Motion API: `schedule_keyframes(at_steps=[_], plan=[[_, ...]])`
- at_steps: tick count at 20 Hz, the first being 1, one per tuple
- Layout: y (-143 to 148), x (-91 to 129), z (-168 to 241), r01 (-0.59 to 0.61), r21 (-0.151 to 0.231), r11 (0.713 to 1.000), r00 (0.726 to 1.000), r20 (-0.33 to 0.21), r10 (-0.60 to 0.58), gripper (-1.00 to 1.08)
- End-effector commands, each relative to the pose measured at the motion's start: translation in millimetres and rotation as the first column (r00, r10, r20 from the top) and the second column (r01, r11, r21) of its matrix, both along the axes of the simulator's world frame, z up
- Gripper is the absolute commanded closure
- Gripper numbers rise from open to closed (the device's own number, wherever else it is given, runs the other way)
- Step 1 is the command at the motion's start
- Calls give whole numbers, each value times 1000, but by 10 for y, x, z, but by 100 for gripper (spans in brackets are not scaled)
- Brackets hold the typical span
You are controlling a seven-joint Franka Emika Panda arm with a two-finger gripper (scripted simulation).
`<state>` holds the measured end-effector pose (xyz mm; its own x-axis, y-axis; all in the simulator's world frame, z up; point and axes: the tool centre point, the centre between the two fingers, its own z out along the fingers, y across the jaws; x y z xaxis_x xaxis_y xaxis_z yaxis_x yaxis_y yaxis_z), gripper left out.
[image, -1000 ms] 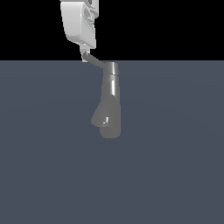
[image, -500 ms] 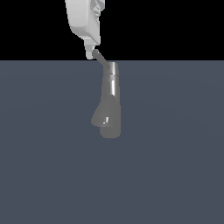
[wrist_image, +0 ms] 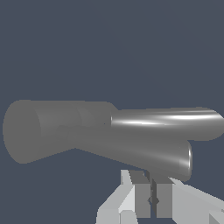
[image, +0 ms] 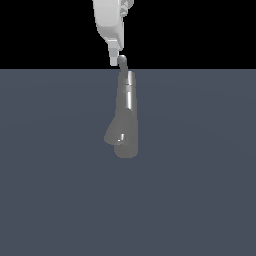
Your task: Turn on the faucet by rotating a designated handle.
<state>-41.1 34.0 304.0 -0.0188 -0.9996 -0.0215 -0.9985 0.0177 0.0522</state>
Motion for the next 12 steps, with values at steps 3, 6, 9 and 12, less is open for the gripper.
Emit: schedule_keyframes(at_steps=[3, 6, 9, 12], plan=[[-438, -39, -25, 22, -3, 1000, 1000, -8, -22, 108], [-645, -60, -23, 23, -3, 1000, 1000, -9, -23, 108], [-436, -45, -11, -14, 1, 1000, 1000, -6, 14, 108], [-536, 14, -43, -10, 1, 1000, 1000, -6, 10, 108]])
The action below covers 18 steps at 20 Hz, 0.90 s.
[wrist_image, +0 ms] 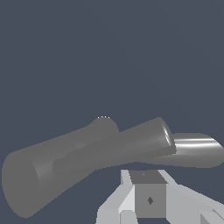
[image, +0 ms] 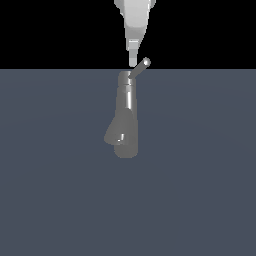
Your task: Turn on the faucet by rotating a designated handle.
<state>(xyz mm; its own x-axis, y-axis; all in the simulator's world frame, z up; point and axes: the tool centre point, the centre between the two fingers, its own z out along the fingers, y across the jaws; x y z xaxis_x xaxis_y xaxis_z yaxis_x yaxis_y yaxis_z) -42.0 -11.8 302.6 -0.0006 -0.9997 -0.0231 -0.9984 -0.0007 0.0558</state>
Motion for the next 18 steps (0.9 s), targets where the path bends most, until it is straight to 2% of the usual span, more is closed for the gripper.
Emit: schedule_keyframes(at_steps=[1, 18], plan=[[-110, 42, -39, 9, -1, 1000, 1000, -2, -9, 108], [-630, 343, -207, 31, -4, 1000, 1000, -4, -31, 108]])
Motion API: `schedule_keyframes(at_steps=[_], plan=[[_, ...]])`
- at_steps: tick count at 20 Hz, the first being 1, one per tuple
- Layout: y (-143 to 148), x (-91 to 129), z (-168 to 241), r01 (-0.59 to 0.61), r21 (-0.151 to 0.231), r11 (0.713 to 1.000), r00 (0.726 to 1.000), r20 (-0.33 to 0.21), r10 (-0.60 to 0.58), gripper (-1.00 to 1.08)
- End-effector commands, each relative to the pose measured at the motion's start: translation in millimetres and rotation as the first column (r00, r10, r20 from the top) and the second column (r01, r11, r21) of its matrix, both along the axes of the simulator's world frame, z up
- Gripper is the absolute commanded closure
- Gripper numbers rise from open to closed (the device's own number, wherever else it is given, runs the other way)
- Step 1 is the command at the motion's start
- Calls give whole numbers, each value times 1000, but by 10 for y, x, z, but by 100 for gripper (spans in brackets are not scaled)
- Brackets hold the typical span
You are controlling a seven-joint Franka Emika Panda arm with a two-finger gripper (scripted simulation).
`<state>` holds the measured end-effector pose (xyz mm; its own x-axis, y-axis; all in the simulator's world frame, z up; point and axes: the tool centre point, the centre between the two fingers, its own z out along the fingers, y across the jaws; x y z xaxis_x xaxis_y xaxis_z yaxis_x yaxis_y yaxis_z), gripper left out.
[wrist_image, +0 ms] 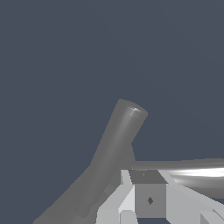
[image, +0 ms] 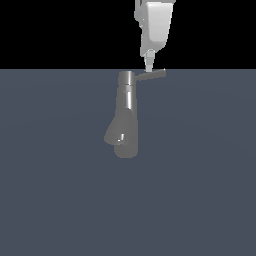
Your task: Turn on the faucet by rotating a designated handle.
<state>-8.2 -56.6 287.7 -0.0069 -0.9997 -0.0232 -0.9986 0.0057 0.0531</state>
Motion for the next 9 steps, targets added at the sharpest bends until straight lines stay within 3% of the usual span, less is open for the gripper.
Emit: schedule_keyframes(at_steps=[1, 9], plan=[[-211, 21, -67, 25, -4, 1000, 1000, -7, -25, 108], [-412, 134, -131, 34, -5, 999, 999, -8, -34, 108]])
